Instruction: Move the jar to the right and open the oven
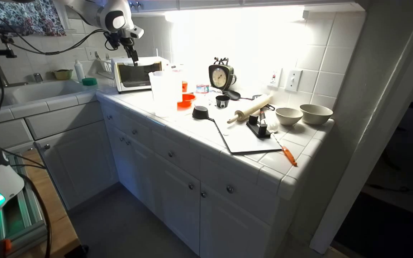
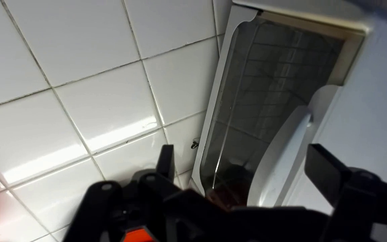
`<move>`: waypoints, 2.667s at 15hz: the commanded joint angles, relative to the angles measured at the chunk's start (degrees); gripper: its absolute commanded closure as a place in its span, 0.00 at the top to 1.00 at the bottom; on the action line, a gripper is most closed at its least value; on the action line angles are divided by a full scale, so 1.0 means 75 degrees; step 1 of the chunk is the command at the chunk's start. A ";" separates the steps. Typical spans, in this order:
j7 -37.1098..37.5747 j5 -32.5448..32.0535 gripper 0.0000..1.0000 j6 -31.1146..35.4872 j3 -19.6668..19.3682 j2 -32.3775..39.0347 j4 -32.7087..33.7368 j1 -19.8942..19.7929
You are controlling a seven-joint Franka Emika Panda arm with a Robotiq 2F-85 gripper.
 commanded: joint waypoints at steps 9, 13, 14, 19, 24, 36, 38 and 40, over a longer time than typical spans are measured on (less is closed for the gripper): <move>-0.0008 -0.0098 1.00 0.0640 -0.0148 0.0823 0.0743 0.0382; 0.0024 -0.0129 1.00 0.0798 -0.0202 0.0940 0.0783 0.0457; 0.0026 -0.0132 1.00 0.0794 -0.0217 0.0952 0.0785 0.0471; 0.0041 -0.0207 1.00 0.0746 -0.0274 0.1023 0.0807 0.0527; 0.0033 -0.0331 0.77 0.0680 -0.0373 0.1096 0.0833 0.0591; 0.0024 -0.0408 0.60 0.0640 -0.0500 0.1152 0.0834 0.0614; 0.0019 -0.0409 0.58 0.0644 -0.0543 0.1150 0.0797 0.0592; 0.0019 -0.0404 0.56 0.0642 -0.0590 0.1160 0.0783 0.0572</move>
